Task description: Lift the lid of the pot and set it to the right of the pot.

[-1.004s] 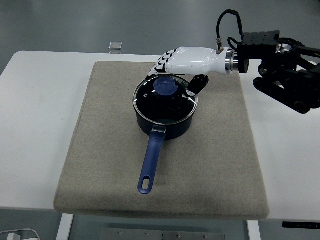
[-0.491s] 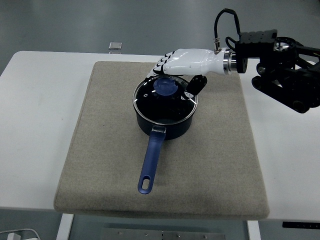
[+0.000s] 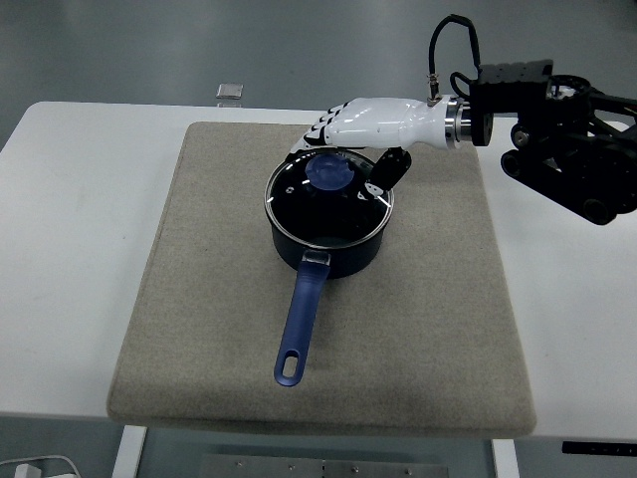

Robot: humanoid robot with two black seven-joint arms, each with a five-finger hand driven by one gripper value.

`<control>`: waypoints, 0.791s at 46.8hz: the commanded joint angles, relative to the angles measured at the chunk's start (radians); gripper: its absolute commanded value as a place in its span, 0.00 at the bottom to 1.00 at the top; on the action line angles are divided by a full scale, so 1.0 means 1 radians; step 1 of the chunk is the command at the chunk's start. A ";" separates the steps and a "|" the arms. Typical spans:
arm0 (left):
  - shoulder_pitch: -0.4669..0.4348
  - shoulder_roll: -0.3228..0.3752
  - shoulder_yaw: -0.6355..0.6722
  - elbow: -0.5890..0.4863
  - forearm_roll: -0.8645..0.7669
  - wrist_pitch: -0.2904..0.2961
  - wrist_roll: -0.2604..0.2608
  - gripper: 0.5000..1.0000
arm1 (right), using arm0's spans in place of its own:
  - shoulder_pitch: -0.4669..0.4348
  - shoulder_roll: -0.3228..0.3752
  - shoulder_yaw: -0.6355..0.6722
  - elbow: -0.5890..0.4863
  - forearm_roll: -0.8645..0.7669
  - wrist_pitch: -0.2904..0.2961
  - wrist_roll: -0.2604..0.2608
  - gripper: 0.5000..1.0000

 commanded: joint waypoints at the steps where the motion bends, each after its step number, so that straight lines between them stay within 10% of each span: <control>1: 0.000 0.000 0.000 0.000 0.000 0.000 0.000 1.00 | -0.001 0.002 -0.008 0.000 -0.004 -0.018 0.000 0.79; 37: 0.000 0.000 -0.001 0.000 0.000 0.000 0.000 1.00 | 0.007 0.012 -0.038 -0.003 -0.035 -0.092 0.000 0.79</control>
